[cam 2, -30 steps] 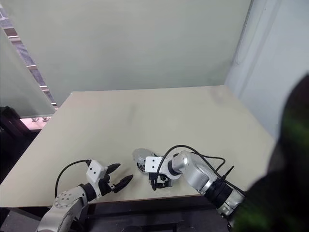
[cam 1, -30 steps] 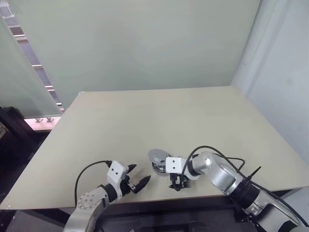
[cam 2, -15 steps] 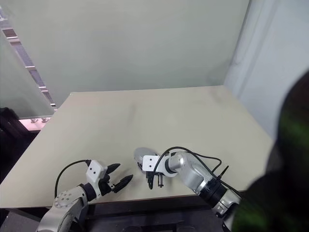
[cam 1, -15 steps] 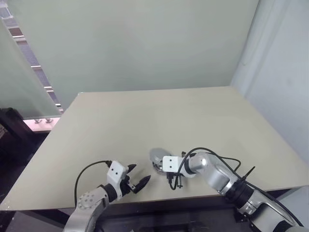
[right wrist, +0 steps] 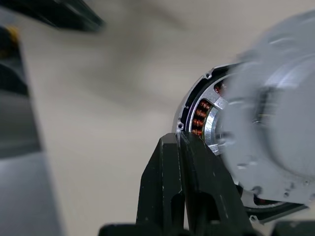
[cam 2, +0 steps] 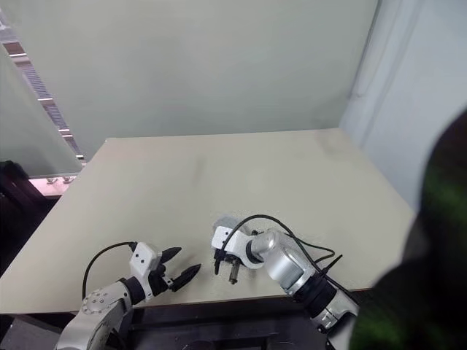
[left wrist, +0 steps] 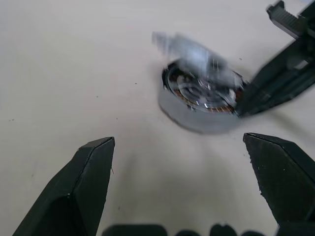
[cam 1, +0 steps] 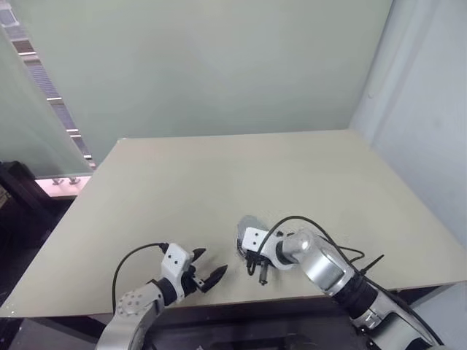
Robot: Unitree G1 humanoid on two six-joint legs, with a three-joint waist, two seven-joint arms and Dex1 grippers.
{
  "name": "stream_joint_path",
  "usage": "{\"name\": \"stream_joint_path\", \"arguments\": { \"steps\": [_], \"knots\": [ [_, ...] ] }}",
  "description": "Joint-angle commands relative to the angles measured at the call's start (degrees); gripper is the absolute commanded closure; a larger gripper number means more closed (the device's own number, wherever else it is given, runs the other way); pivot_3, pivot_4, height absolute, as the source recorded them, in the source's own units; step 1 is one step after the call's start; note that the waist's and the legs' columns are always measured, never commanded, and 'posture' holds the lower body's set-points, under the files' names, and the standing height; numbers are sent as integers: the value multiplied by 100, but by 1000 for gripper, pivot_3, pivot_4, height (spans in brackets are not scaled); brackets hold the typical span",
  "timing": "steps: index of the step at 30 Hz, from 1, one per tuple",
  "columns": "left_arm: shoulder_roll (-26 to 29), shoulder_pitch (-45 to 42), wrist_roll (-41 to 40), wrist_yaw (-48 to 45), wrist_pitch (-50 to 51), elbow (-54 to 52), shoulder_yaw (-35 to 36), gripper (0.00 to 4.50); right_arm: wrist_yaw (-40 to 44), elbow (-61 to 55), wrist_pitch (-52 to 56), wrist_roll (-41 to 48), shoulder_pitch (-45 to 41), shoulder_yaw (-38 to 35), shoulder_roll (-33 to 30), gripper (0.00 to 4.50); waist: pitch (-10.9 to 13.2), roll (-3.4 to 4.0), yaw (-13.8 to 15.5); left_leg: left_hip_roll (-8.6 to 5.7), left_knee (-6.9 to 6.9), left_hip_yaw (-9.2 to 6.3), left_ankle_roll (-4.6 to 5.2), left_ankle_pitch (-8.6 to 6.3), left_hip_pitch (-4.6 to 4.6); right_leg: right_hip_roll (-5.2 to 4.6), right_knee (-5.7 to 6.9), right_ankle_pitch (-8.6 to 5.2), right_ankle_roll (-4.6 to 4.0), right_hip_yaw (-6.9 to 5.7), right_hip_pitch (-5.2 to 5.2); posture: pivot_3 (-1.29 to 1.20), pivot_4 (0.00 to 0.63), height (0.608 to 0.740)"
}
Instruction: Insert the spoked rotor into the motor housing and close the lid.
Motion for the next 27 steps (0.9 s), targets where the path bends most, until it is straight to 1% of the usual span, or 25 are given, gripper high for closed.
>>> {"name": "stream_joint_path", "arguments": {
  "steps": [1,4,13,16,17,18,19,22,23,27],
  "knots": [
    [-13,-92,5,21,-111,-76,40,0,46,-590,555,281,-111,-63,72,4492,0,0,0,0,-1,0,-2,-1,0,0,0,0,0,0,-1,0,0,740],
    [-25,-104,11,27,-117,-55,41,0,-54,-715,844,447,-103,-68,125,4492,0,0,-1,0,-2,0,-4,-3,0,0,-1,0,0,-1,-1,0,0,740],
    [-47,-97,8,37,-143,-28,77,0,-729,-513,1018,782,29,-269,439,4492,0,0,-3,4,-1,2,-5,-3,1,1,-1,-1,0,-4,-2,0,0,740],
    [2,-46,-24,17,-135,-69,134,0,-675,-658,1113,942,15,-129,302,4492,0,0,-3,4,-1,3,-5,-3,1,1,-1,-1,0,-4,-2,0,0,740],
    [26,-23,-39,5,-130,-83,160,0,-638,-718,1152,998,-5,-86,245,4070,0,0,-3,4,-1,3,-5,-3,1,0,-2,0,0,-4,-1,0,0,740],
    [47,-4,-50,-4,-124,-94,181,0,-624,-772,1188,1057,-17,-76,209,3899,0,0,-3,4,-1,3,-5,-3,1,0,-2,-1,0,-4,-1,0,0,740],
    [69,10,-56,-9,-118,-101,206,0,-576,-852,1239,1123,-54,-46,142,3604,0,0,-3,4,-1,2,-5,-3,1,0,-1,-1,0,-4,-1,0,0,740],
    [112,30,-73,-11,-107,-119,246,0,-518,-1058,1333,1284,-154,-1,-29,2505,0,0,-3,5,-1,2,-5,-3,1,0,-2,-1,0,-6,-1,0,0,740],
    [121,33,-79,-12,-107,-121,254,0,-517,-1103,1350,1329,-172,11,-69,2228,0,1,-3,6,-1,2,-5,-3,1,0,-2,-1,0,-7,-1,0,0,740],
    [146,32,-90,-19,-84,-139,290,0,-529,-1375,1457,1568,-264,-124,-167,699,1,1,-3,7,2,4,-5,-3,1,0,-2,-1,0,-7,-1,0,0,740]
  ]
}}
